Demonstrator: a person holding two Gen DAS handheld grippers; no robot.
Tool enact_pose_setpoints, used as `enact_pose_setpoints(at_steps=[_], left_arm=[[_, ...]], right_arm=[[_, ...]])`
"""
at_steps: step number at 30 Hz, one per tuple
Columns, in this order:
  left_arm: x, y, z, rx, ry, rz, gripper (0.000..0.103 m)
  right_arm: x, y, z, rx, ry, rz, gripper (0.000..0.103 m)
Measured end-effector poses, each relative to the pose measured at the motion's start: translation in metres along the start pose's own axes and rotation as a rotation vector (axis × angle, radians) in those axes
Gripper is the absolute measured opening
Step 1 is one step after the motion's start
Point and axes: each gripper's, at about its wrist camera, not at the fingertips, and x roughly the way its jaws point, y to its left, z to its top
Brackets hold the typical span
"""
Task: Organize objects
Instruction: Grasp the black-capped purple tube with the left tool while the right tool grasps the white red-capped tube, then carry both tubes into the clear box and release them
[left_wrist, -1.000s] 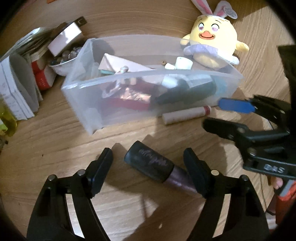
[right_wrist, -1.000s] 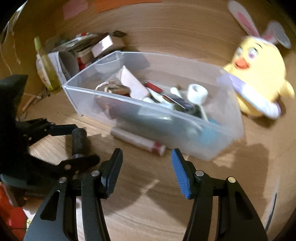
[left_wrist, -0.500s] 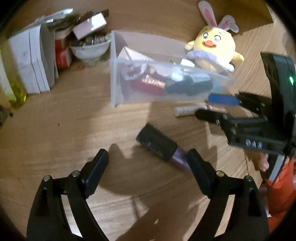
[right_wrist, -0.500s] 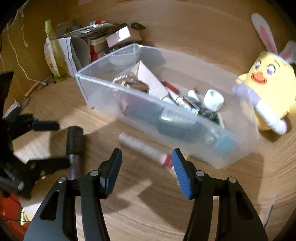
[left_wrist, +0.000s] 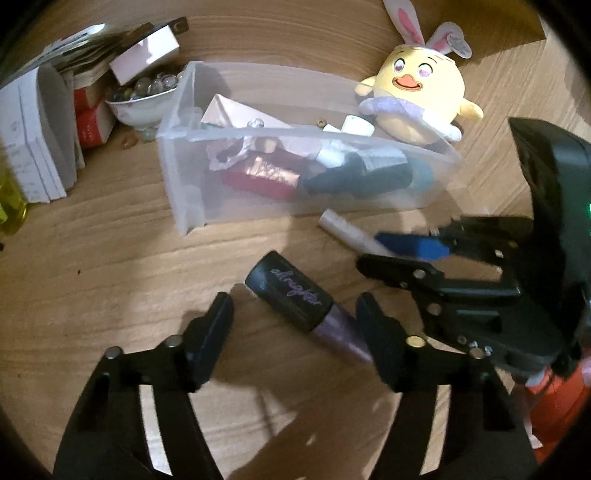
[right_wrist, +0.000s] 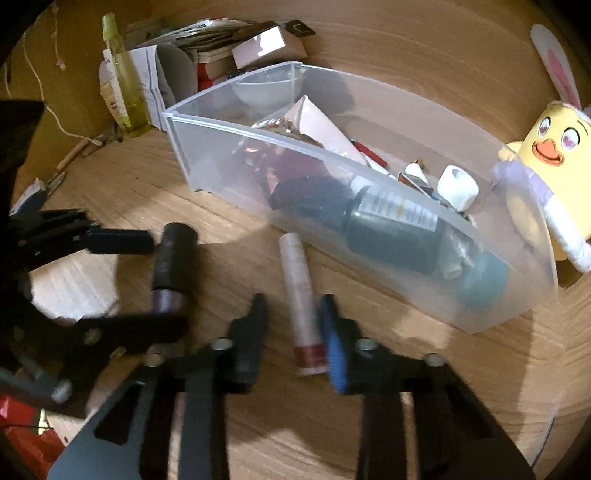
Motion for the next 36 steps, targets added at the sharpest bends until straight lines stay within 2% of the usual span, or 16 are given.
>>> enact_pose_setpoints(at_steps=[3, 5, 7, 10, 19, 26, 36], left_arm=[[0.005, -0.006, 0.005, 0.021, -0.005, 0.009, 0.046], [0.007, -0.01, 0.006, 0.044, -0.012, 0.032, 0.038], [0.009, -0.015, 0.006, 0.069, -0.026, 0.07, 0.025], [0.009, -0.017, 0.004, 0.085, -0.043, 0.097, 0.025], [-0.007, -0.016, -0.005, 0.052, -0.065, 0.07, 0.025], [-0.034, -0.025, -0.005, 0.053, -0.138, 0.061, 0.025], [-0.069, -0.033, 0.015, 0.054, -0.252, 0.049, 0.025]], right_arm=[[-0.005, -0.001, -0.007, 0.008, -0.015, -0.004, 0.014], [-0.008, -0.001, -0.012, 0.02, -0.025, -0.001, 0.014], [-0.012, -0.002, -0.018, 0.035, -0.036, 0.003, 0.014], [-0.017, -0.002, -0.023, 0.07, -0.058, 0.015, 0.014], [-0.053, 0.002, -0.031, 0.126, -0.157, 0.023, 0.014], [-0.082, 0.003, -0.03, 0.135, -0.233, -0.012, 0.014], [-0.107, -0.001, -0.016, 0.148, -0.32, -0.049, 0.014]])
